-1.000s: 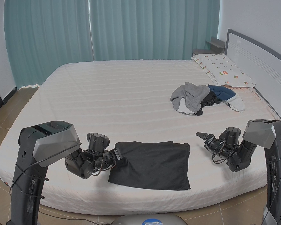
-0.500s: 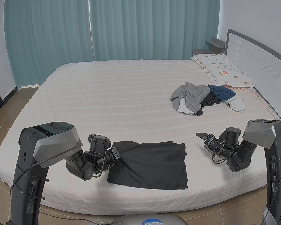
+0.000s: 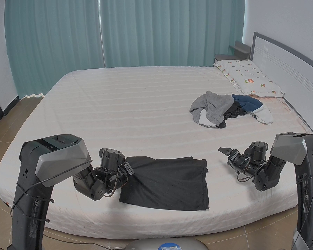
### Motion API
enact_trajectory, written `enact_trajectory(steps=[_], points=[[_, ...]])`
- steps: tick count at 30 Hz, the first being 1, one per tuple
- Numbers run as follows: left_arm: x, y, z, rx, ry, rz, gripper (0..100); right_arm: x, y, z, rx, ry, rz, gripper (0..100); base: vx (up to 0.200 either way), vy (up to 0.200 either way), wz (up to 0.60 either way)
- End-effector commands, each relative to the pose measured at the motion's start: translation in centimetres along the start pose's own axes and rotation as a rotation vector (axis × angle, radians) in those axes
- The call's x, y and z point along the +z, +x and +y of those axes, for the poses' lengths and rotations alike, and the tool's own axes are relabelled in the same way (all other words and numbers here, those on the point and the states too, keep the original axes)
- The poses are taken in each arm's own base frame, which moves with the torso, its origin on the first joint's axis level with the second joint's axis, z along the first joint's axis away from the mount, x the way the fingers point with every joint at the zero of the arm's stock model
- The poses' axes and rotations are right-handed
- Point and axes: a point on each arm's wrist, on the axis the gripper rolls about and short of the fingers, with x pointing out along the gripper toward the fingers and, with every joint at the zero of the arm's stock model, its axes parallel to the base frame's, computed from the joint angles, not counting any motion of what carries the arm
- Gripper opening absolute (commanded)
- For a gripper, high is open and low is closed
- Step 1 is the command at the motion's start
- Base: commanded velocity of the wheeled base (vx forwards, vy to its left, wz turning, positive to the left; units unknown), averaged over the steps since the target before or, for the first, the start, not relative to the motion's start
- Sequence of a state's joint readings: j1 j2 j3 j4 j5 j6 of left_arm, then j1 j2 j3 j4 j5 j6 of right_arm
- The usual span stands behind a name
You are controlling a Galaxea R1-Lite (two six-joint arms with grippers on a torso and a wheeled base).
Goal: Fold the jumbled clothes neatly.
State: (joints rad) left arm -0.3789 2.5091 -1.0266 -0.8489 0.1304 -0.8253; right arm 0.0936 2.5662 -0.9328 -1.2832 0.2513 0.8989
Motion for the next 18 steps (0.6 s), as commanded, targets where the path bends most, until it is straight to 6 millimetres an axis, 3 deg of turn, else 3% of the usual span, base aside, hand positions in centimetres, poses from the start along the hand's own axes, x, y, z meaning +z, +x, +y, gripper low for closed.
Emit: enact_trajectory(steps=[1, 18], points=[[0.3, -0.2, 0.0, 0.0, -0.006, -0.007, 0, 0.0, 0.0, -0.1, -0.001, 0.0, 0.001, 100, 0.0, 0.2, 0.0], [0.3, -1.8, 0.6, 0.049, -0.017, -0.01, 0, 0.0, 0.0, -0.1, -0.001, -0.001, 0.001, 100, 0.0, 0.2, 0.0]])
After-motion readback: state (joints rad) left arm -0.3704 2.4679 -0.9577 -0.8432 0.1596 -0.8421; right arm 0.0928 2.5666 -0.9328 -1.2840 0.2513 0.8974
